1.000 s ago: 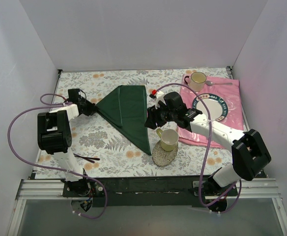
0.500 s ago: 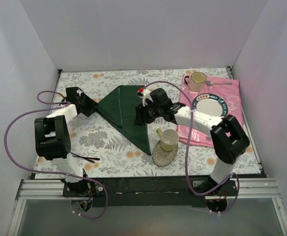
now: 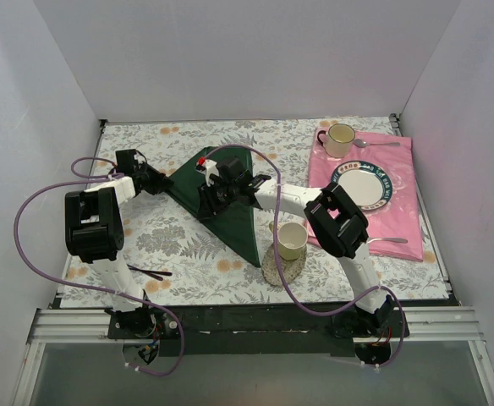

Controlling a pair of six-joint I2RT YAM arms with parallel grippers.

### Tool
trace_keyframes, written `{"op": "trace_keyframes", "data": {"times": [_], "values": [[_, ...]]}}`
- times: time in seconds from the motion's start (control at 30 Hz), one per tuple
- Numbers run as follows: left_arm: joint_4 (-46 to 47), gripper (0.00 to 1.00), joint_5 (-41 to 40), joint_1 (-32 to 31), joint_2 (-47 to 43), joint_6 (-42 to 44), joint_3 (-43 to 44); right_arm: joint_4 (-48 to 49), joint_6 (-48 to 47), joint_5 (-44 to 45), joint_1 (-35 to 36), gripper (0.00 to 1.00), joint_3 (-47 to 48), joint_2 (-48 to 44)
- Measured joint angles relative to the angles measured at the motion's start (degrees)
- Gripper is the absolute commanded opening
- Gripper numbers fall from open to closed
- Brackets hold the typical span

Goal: Fold the napkin, place the utensils inside, and roll it up
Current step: Fold the napkin

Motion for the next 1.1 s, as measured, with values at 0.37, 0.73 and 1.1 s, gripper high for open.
{"op": "trace_keyframes", "data": {"times": [0.37, 0.73, 1.1], "values": [[-2.5, 0.10, -0.8, 0.5, 3.7, 1.8, 1.8, -0.1, -0.1, 0.4, -0.1, 0.38, 1.7, 4.2], [-5.1, 0.15, -2.5, 0.7, 6.7, 5.0, 5.1, -1.4, -0.5, 0.4, -0.1, 0.37, 3.3, 6.4], [-8.5, 0.46, -1.7, 0.7, 3.3, 7.4, 7.6, -6.1, -1.8, 1.9, -0.5, 0.42, 1.9, -1.5]]}}
